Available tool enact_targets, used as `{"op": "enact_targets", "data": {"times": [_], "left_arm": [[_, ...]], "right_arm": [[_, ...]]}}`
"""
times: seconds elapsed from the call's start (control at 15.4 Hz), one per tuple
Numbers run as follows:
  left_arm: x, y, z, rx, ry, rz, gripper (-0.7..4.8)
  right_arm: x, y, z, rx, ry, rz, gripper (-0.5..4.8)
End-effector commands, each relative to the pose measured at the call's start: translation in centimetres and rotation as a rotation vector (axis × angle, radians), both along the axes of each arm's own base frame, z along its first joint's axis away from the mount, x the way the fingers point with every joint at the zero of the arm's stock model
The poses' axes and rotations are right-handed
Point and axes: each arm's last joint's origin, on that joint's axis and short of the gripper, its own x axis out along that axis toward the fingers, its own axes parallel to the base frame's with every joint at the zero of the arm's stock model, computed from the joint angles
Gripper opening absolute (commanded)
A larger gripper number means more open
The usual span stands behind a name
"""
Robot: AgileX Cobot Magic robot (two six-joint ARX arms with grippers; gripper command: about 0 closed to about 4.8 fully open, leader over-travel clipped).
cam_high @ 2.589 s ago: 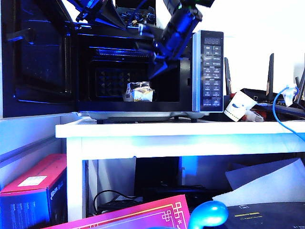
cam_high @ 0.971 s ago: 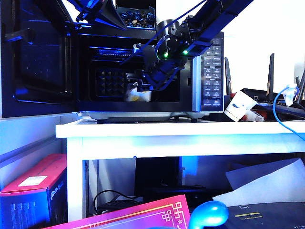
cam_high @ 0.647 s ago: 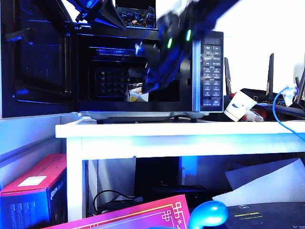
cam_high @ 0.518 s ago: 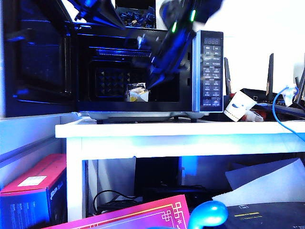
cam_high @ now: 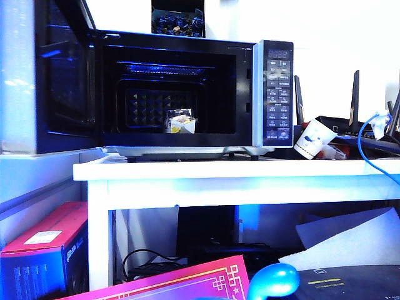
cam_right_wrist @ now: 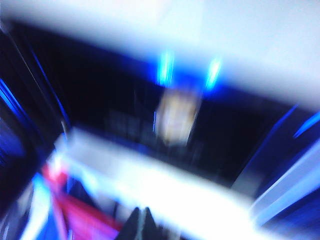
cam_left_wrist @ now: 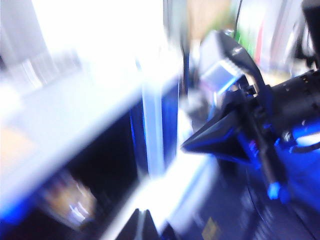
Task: Open the microwave door, place the box of snacks from the top of the microwave inside, then close the microwave door.
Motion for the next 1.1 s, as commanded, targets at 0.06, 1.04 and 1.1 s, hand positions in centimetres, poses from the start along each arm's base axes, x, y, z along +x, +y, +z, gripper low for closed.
{"op": "enact_targets", "data": {"times": [0.06, 1.04, 1.1], "left_arm": [[-5.0, 2.2, 2.1, 0.016, -0.015, 0.254, -0.06], [-1.6, 1.9, -5.1, 0.364, 0.496, 0.446, -0.06], [-1.3, 1.8, -5.3, 0.367, 0.503, 0.442, -0.06]], "right_arm": [[-4.6, -2.5, 5.6, 0.091, -0.215, -0.042, -0.01], [-14.3, -8.0, 14.6, 0.293, -0.709, -0.216, -0.01], [-14.4, -8.0, 14.8, 0.298, -0.72, -0.216, -0.01]]}}
